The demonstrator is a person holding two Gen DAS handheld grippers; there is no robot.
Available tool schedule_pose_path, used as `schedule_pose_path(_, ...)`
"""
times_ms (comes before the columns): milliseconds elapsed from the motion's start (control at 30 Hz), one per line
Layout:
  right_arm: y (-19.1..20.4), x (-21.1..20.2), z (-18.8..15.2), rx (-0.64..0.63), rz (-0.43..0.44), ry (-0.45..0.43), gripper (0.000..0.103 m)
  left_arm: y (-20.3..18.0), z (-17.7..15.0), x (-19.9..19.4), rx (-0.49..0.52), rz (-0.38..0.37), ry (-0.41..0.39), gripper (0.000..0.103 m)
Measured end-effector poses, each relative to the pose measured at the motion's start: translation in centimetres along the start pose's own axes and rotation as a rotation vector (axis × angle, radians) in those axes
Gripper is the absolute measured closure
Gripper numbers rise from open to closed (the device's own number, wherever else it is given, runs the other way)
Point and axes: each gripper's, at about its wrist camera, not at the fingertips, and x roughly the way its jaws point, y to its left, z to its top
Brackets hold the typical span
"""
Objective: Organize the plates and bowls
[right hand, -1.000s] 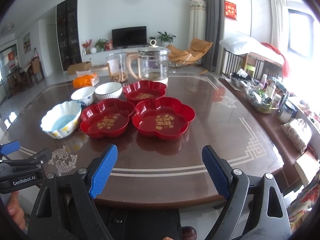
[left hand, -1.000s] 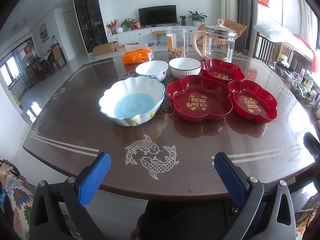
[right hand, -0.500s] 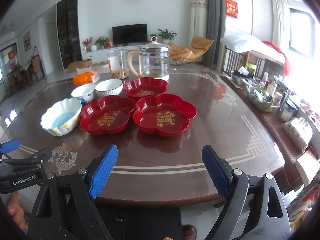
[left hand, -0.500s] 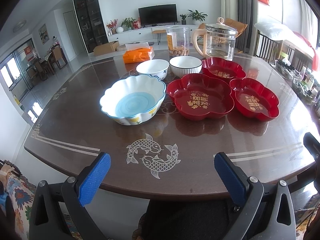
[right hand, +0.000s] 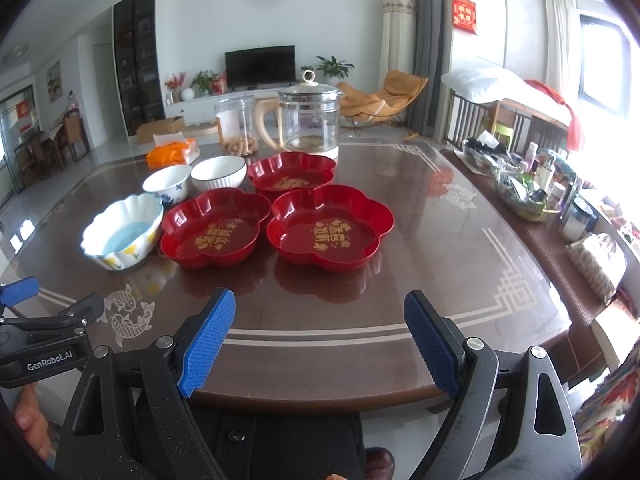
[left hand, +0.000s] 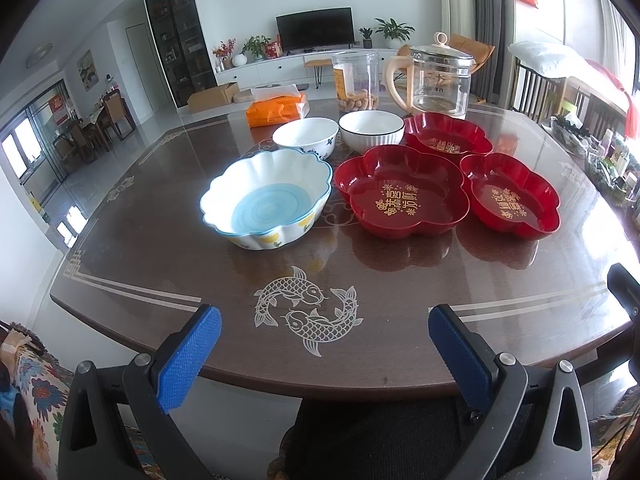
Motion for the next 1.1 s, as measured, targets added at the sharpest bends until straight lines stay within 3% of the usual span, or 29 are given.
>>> schedule_pose_path(1100,0.20,0.32,-0.62,-0.002,0.007,0.015,0.014,0.71,-0.44,0.50,-0.008,-0.001,0.016,0.000)
